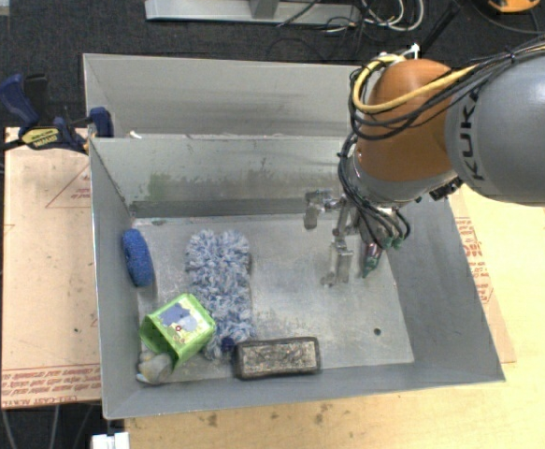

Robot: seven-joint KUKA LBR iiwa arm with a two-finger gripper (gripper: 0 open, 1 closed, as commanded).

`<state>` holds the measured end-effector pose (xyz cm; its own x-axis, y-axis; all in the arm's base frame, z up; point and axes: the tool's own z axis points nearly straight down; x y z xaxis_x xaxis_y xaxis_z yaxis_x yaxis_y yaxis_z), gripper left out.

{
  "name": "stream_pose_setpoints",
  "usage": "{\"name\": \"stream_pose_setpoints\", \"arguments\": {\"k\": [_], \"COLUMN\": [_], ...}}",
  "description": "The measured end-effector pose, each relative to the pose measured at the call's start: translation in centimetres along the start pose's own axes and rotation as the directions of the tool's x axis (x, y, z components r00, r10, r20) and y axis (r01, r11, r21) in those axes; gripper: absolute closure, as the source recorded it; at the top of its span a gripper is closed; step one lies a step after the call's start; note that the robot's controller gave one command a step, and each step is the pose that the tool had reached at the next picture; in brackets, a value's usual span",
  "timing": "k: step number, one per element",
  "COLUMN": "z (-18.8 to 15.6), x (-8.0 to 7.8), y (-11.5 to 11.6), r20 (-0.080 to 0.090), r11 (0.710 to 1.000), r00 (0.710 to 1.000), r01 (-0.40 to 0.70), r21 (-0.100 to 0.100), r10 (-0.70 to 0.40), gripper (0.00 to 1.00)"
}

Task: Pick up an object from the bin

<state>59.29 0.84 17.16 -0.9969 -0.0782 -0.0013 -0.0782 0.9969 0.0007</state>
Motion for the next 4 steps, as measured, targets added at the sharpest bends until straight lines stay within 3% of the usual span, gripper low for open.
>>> {"name": "stream_pose_setpoints", "arguments": {"k": [1, 2, 3, 4], "z": [0.0, 1.6, 6.9, 9.8], "x": [0.0, -1.0, 1.4, 2.4], "y": [0.0, 2.3, 5.8, 9.4], "r20": [0.0, 0.006, 0.006, -0.008], "r11": [1.0, 0.998, 0.99, 0.978], "r00": [1.0, 0.998, 0.99, 0.978], "r01": [0.0, 0.065, 0.139, 0.206], "r21": [0.0, 0.003, 0.0, -0.001], "r10": [0.0, -0.065, -0.139, -0.206], "gripper": [0.0, 0.0, 0.0, 0.0]}}
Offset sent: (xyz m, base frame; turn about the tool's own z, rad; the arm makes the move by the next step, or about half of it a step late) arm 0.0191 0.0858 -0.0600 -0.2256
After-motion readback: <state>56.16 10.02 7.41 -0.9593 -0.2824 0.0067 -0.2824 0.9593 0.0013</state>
